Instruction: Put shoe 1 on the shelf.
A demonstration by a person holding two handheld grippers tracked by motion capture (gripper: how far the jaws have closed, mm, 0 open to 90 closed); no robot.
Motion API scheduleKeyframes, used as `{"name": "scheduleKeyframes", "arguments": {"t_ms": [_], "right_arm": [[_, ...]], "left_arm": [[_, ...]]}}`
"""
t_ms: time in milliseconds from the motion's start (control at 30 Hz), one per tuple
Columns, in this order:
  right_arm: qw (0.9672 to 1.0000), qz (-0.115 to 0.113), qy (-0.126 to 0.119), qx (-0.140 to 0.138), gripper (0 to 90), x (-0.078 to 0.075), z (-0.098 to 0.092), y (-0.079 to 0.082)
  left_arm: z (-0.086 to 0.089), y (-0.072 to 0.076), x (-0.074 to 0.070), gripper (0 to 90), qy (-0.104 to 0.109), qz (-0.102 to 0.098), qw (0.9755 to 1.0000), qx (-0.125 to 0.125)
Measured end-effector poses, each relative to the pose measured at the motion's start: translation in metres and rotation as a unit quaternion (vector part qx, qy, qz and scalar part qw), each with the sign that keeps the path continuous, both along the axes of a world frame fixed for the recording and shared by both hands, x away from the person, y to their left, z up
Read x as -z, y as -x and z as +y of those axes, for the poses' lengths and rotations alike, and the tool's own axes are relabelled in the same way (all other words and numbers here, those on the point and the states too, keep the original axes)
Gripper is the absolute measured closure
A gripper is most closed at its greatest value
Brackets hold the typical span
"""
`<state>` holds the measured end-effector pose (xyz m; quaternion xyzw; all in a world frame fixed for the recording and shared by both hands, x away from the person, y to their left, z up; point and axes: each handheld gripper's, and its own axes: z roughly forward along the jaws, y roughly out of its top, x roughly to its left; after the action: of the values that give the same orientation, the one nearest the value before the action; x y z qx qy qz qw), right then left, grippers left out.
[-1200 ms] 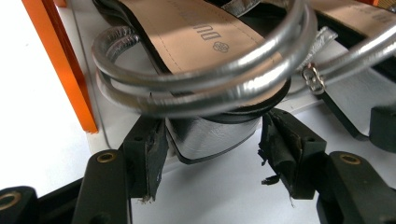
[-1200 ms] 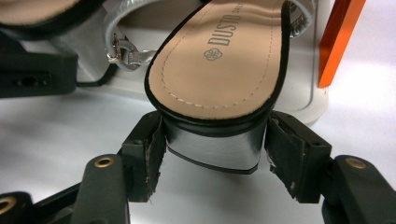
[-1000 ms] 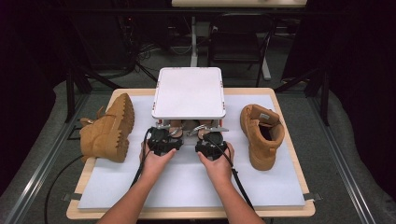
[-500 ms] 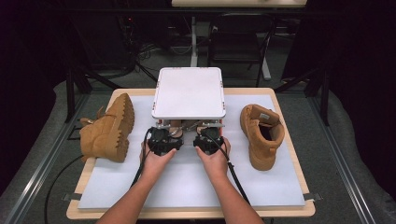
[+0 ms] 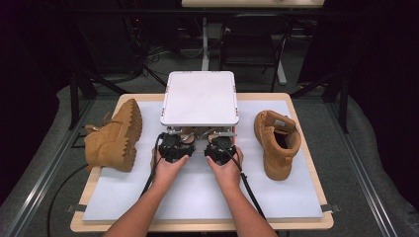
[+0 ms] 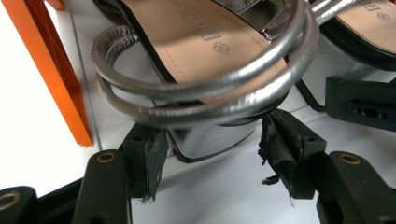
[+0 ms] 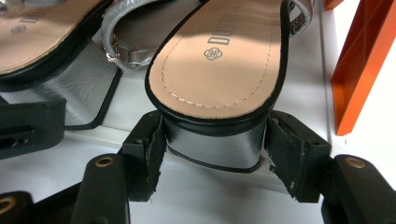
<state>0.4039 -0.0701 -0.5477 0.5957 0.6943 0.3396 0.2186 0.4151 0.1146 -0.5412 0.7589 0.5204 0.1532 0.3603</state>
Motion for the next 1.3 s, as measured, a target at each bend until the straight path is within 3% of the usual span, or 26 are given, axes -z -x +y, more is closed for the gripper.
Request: {"name": "scheduleKeyframes", "arguments": {"t_ms": [300, 700, 900, 967, 1100, 1300], "right_arm": [[1.0, 0.0, 0.001, -0.003, 38.7, 0.0, 0.0, 0.0], [0.9997, 0.019, 0.004, -0.014, 39.0, -0.006, -0.004, 0.006], [0.9993, 0.019, 0.011, -0.032, 40.8, -0.014, -0.009, 0.021], [0.9987, 0.013, 0.029, -0.04, 41.9, -0.018, -0.01, 0.027], [0.9977, 0.012, 0.032, -0.059, 43.1, -0.025, -0.017, 0.039], [0.997, 0.014, 0.03, -0.069, 42.9, -0.031, -0.03, 0.054]], "left_arm": [[0.001, 0.0, 0.001, 41.3, 0.0, -0.005, 1.0, 0.001], [0.005, 0.007, -0.001, 42.4, 0.01, -0.006, 0.9999, 0.003], [0.011, 0.021, -0.008, 43.7, 0.022, -0.007, 0.9996, 0.013], [0.013, 0.026, -0.012, 45.4, 0.025, -0.006, 0.9995, 0.02], [0.019, 0.034, -0.018, 48.9, 0.016, -0.014, 0.9994, 0.028], [0.045, 0.051, -0.02, 50.3, 0.022, -0.006, 0.9992, 0.033]]}}
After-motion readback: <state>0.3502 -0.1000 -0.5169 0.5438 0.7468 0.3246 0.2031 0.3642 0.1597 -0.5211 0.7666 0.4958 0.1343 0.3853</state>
